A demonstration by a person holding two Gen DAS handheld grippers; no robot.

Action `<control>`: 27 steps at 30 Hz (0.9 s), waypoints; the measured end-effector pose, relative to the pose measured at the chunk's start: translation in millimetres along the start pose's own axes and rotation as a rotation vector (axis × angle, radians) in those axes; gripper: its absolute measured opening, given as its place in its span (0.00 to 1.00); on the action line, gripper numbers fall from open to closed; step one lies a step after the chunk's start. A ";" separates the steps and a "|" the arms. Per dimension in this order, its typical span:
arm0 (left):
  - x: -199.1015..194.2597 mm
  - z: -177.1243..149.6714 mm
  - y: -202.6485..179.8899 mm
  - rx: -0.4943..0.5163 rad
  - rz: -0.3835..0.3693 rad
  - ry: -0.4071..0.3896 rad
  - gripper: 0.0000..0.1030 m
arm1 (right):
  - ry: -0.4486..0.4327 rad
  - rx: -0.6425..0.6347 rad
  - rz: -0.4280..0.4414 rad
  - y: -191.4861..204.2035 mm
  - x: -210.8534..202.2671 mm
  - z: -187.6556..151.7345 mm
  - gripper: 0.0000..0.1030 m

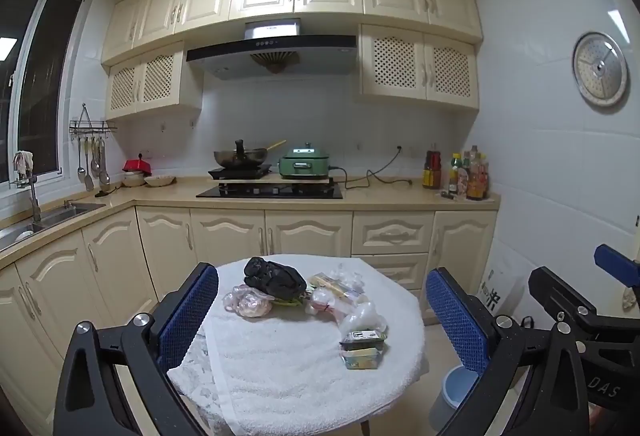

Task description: Collect trash

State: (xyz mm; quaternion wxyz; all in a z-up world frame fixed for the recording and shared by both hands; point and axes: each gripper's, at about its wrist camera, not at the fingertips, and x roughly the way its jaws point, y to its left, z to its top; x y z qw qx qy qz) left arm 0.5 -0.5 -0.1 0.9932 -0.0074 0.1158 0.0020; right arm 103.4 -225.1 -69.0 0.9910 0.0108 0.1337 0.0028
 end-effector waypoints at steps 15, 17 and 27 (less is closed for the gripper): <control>-2.2 2.3 3.6 -0.007 0.001 -0.014 0.99 | 0.006 0.004 0.004 -1.6 -1.7 0.0 1.00; -2.3 0.6 -0.4 -0.008 0.002 -0.018 0.99 | 0.007 0.005 0.006 -1.1 -1.4 0.1 1.00; -1.7 0.2 -0.6 -0.005 0.001 -0.021 0.99 | 0.006 0.009 0.007 -2.7 -1.5 -1.2 1.00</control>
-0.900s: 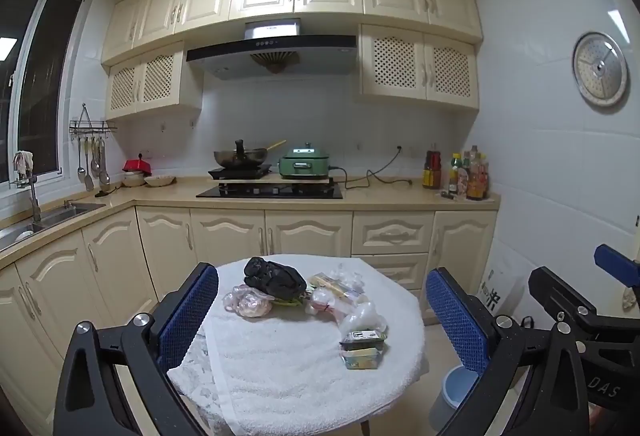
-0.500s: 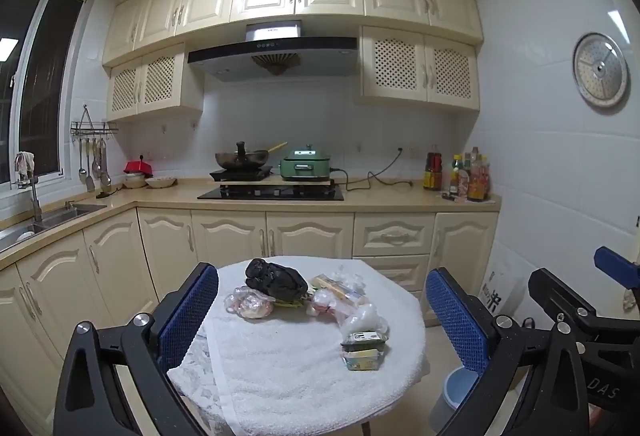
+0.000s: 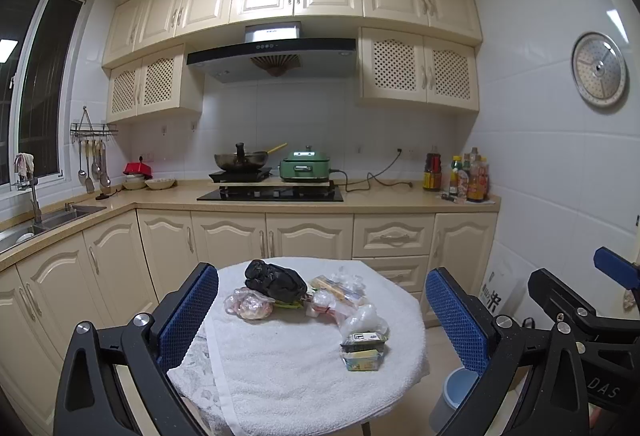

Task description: Collect trash

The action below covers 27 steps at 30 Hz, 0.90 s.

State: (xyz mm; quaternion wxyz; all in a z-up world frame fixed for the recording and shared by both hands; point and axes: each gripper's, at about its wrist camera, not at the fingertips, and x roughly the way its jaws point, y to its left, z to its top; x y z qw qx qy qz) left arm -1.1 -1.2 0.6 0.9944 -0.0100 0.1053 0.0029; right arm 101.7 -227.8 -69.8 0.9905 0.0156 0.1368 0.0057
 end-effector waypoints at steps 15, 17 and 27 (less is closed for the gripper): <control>-1.4 0.6 1.2 0.002 -0.010 -0.001 0.99 | 0.000 0.001 -0.002 2.1 -4.1 3.3 1.00; -1.3 1.0 1.5 0.003 -0.012 -0.001 0.99 | -0.001 0.001 -0.003 1.0 -3.2 2.7 1.00; -3.6 1.9 0.3 0.009 -0.011 -0.004 0.99 | -0.003 0.005 -0.007 -3.5 -1.7 2.2 1.00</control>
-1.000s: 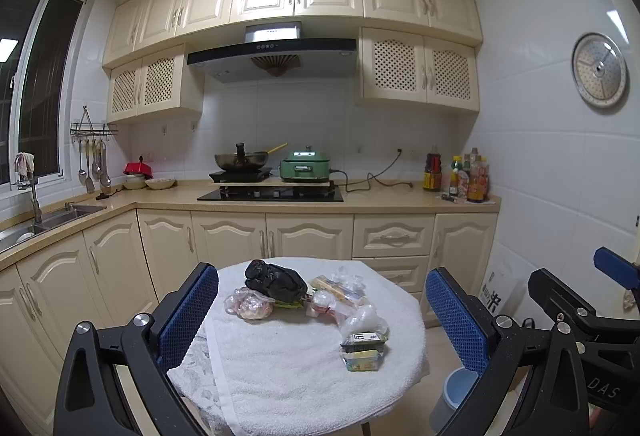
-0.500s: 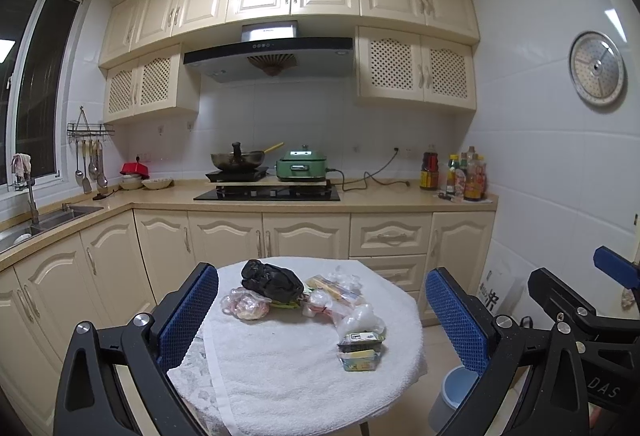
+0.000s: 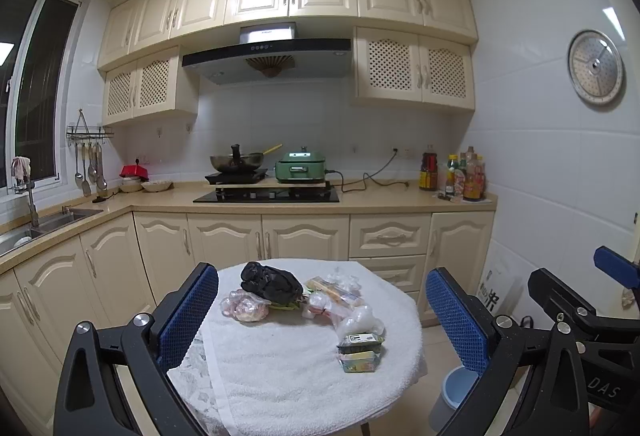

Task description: Collect trash

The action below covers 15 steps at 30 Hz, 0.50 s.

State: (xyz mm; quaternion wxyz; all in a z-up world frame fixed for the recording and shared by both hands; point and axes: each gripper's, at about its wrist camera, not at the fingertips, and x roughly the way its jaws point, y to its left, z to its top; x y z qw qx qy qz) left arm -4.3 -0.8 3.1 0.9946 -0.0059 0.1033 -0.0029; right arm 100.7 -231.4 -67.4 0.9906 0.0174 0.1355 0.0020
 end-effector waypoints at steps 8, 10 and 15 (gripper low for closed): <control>0.0 0.1 -0.2 0.000 0.000 0.000 0.99 | 0.000 0.001 0.001 -0.8 0.1 0.3 1.00; 0.0 0.0 -0.1 0.001 0.000 0.000 0.99 | 0.001 0.002 0.002 -1.2 0.4 0.2 1.00; 0.0 0.3 0.5 0.001 0.001 0.001 0.99 | 0.001 0.003 0.004 -1.5 0.4 -0.2 1.00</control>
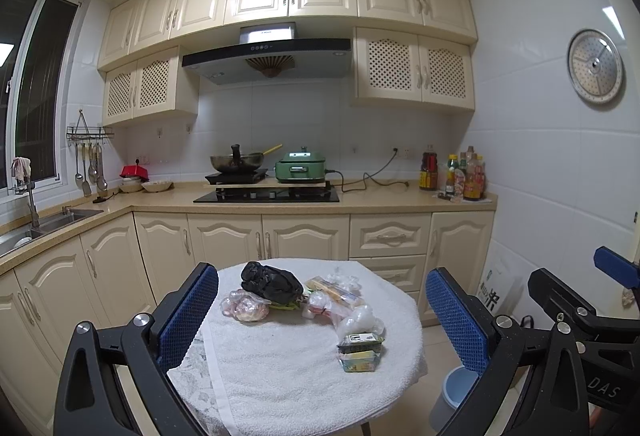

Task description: Collect trash

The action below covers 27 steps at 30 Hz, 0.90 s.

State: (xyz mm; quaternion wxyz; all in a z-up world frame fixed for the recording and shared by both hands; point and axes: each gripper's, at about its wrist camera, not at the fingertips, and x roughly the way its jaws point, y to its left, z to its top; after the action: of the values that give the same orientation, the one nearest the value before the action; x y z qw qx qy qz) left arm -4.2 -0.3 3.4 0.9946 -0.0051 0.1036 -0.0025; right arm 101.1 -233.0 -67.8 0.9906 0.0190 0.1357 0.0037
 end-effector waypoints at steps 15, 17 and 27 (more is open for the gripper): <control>-0.3 -0.3 -0.8 0.000 0.000 0.000 0.99 | 0.000 0.003 0.002 -0.8 -0.5 -1.0 1.00; -0.3 -0.5 -1.2 0.000 0.000 0.002 0.99 | -0.001 0.004 0.003 -0.7 -0.5 -1.3 1.00; 0.0 -0.8 -2.0 0.003 0.001 0.006 0.99 | 0.004 0.008 0.003 -0.3 -1.0 -1.6 1.00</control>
State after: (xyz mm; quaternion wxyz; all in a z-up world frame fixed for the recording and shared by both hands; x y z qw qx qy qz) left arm -4.3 -2.3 2.7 0.9943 -0.0036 0.1067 -0.0023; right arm 99.7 -233.3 -69.0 0.9902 0.0232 0.1375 0.0048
